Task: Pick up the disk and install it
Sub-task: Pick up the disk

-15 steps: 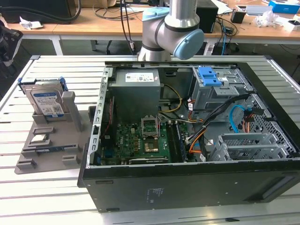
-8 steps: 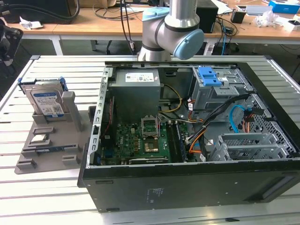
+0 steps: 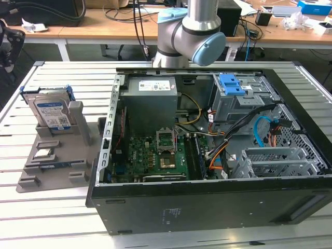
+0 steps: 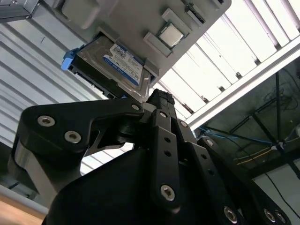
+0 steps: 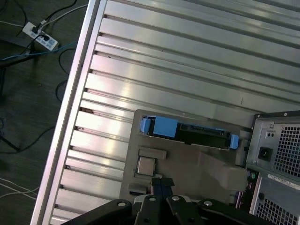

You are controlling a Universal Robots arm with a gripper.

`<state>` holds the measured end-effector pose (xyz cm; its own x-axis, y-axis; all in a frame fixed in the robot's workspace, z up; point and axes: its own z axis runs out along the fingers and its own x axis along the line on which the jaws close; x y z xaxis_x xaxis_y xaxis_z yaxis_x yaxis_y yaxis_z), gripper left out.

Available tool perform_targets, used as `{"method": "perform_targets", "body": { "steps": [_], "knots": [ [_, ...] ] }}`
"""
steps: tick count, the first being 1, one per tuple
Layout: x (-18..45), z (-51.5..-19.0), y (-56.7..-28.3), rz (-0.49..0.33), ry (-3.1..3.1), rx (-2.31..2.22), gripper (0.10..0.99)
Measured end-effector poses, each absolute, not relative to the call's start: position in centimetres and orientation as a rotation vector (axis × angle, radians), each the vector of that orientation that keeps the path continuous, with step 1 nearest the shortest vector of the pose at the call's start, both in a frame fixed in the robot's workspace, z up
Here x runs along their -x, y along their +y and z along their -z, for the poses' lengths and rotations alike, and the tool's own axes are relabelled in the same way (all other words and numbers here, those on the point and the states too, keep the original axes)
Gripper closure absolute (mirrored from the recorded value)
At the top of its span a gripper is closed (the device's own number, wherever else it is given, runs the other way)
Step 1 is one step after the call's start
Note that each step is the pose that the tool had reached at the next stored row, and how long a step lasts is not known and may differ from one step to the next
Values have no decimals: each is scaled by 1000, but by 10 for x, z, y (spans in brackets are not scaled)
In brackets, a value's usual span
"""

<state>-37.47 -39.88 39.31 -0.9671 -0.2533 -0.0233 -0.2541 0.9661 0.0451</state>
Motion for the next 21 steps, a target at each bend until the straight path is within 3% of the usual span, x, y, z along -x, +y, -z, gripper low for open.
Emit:
{"method": "perform_targets", "body": {
  "steps": [21],
  "knots": [
    [375, -393, -399, -77, 3036, 756, 980]
  ]
}}
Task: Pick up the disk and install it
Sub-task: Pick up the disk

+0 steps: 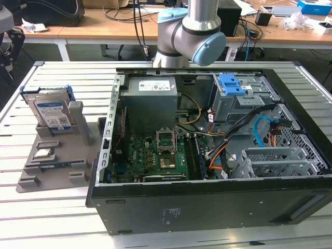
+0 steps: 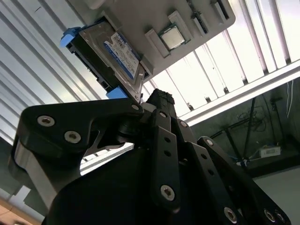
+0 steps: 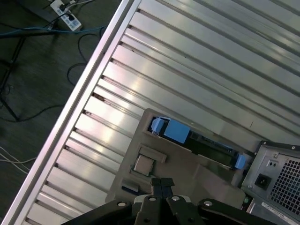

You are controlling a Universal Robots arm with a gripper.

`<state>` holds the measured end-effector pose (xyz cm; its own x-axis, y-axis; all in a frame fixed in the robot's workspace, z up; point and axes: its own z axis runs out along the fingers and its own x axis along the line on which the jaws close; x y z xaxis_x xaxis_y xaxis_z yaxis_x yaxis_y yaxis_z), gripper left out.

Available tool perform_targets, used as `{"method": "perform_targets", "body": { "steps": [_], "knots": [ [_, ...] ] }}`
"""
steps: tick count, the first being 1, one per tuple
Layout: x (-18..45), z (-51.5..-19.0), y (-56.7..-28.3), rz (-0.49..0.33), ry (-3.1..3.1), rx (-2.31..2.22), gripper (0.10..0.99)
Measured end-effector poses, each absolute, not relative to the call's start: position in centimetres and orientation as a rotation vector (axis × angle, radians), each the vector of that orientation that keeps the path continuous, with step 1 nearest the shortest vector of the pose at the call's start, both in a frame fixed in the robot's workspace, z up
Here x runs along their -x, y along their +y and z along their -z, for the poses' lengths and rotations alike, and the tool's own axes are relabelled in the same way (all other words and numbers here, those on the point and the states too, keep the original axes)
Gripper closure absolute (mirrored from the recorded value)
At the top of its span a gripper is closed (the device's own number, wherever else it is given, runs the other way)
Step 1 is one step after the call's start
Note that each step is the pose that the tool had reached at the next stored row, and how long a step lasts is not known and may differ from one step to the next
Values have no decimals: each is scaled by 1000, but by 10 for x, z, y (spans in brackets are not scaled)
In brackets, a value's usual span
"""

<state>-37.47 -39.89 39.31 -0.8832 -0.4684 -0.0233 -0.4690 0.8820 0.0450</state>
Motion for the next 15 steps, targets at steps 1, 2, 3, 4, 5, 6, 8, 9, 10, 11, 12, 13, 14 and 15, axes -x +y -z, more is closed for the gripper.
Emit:
{"method": "perform_targets", "body": {
  "steps": [1, 2, 3, 4, 5, 6, 8, 9, 10, 11, 12, 13, 14, 15],
  "knots": [
    [375, -393, -399, -77, 3033, 768, 980],
    [375, -393, -399, -77, 3030, 784, 980],
    [375, -393, -399, -77, 3027, 796, 980],
    [375, -393, -399, -78, 3022, 813, 980],
    [375, -393, -399, -78, 3019, 825, 980],
    [375, -393, -399, -78, 3014, 844, 980],
    [375, -393, -399, -78, 3007, 870, 980],
    [375, -393, -399, -78, 3001, 893, 980],
    [375, -393, -399, -78, 2994, 917, 980],
    [375, -393, -399, -78, 2987, 942, 980],
    [375, -393, -399, -78, 2981, 963, 980],
    [375, -393, -399, -79, 2974, 983, 980],
    [375, -393, -399, -79, 2968, 1003, 980],
    [375, -393, -399, -79, 2963, 1017, 980]
  ]
}}
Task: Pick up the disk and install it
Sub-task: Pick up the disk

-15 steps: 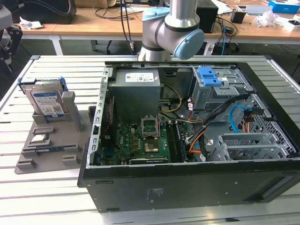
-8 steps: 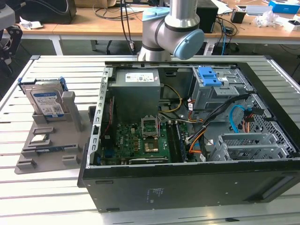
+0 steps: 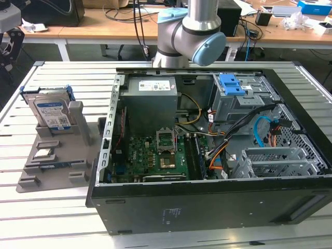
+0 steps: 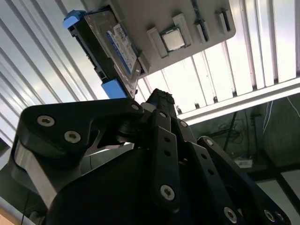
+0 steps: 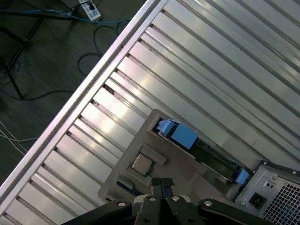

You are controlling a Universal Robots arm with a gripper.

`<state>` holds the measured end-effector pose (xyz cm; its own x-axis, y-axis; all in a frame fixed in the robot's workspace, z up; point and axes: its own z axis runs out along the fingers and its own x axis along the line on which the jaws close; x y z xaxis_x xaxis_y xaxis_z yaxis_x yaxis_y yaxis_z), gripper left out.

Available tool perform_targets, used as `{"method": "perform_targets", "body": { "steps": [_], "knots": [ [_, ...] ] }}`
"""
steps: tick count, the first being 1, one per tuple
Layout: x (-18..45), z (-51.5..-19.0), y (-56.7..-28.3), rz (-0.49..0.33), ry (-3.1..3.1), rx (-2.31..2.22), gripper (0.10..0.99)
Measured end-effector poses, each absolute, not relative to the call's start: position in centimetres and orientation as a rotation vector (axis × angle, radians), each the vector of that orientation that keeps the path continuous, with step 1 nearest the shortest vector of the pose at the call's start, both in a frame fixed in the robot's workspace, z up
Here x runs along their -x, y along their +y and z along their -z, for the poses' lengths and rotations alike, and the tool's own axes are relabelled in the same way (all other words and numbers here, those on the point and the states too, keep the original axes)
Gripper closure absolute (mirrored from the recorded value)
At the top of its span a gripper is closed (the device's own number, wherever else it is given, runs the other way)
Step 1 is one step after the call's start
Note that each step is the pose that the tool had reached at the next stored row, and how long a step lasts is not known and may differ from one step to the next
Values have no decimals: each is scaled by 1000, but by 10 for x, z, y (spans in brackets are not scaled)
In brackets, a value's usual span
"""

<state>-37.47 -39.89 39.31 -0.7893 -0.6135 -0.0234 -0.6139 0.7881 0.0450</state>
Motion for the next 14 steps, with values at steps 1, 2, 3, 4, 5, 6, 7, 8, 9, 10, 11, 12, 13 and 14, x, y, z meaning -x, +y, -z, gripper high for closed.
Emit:
{"method": "perform_targets", "body": {
  "steps": [1, 2, 3, 4, 5, 6, 7, 8, 9, 10, 11, 12, 13, 14],
  "knots": [
    [375, -393, -399, -79, 2961, 1026, 980],
    [375, -393, -399, -79, 2955, 1043, 980],
    [375, -393, -399, -79, 2951, 1054, 980],
    [375, -393, -399, -79, 2947, 1066, 980],
    [375, -393, -399, -79, 2938, 1092, 980],
    [375, -393, -399, -79, 2933, 1106, 980],
    [375, -393, -399, -79, 2930, 1115, 980],
    [375, -393, -399, -79, 2924, 1131, 980],
    [375, -393, -399, -79, 2918, 1147, 980],
    [375, -393, -399, -79, 2914, 1157, 980],
    [375, -393, -399, -79, 2907, 1175, 980],
    [375, -393, -399, -79, 2902, 1188, 980],
    [375, -393, -399, -79, 2898, 1198, 980],
    [375, -393, -399, -79, 2891, 1216, 980]
  ]
}}
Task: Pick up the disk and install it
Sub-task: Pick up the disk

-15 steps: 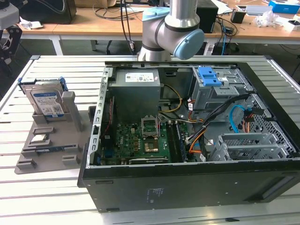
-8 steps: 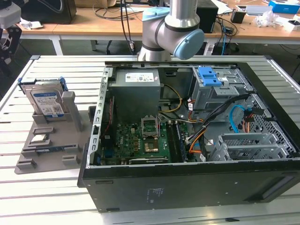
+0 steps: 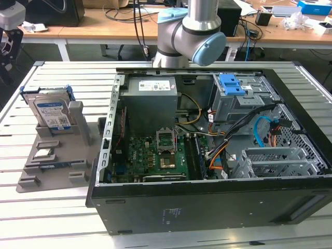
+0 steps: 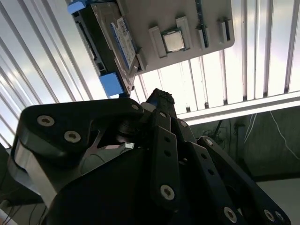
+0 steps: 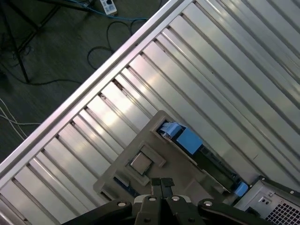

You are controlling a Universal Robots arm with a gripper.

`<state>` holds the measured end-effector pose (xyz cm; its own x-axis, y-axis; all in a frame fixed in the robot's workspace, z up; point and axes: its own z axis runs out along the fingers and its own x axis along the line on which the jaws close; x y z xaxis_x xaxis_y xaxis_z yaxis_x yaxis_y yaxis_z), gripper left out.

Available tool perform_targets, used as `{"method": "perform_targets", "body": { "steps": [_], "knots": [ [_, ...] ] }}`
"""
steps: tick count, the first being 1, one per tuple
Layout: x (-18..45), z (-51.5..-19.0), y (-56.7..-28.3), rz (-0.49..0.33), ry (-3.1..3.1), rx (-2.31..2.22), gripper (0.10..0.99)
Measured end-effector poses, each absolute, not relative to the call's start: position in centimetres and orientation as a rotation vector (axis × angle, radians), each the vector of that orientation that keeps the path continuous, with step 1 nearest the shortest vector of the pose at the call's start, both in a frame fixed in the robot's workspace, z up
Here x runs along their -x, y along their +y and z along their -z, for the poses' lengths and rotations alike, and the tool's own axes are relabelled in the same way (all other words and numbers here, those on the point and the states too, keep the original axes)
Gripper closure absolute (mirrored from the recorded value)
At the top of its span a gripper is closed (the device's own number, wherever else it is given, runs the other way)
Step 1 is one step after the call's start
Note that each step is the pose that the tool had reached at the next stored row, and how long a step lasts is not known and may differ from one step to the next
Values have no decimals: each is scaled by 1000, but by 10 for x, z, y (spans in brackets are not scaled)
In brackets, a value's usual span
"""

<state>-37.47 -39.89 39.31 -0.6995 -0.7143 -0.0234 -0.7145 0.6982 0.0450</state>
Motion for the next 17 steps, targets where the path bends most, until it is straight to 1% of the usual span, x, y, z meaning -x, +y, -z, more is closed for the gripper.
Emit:
{"method": "perform_targets", "body": {
  "steps": [17],
  "knots": [
    [375, -393, -399, -80, 2777, 1468, 980]
  ]
}}
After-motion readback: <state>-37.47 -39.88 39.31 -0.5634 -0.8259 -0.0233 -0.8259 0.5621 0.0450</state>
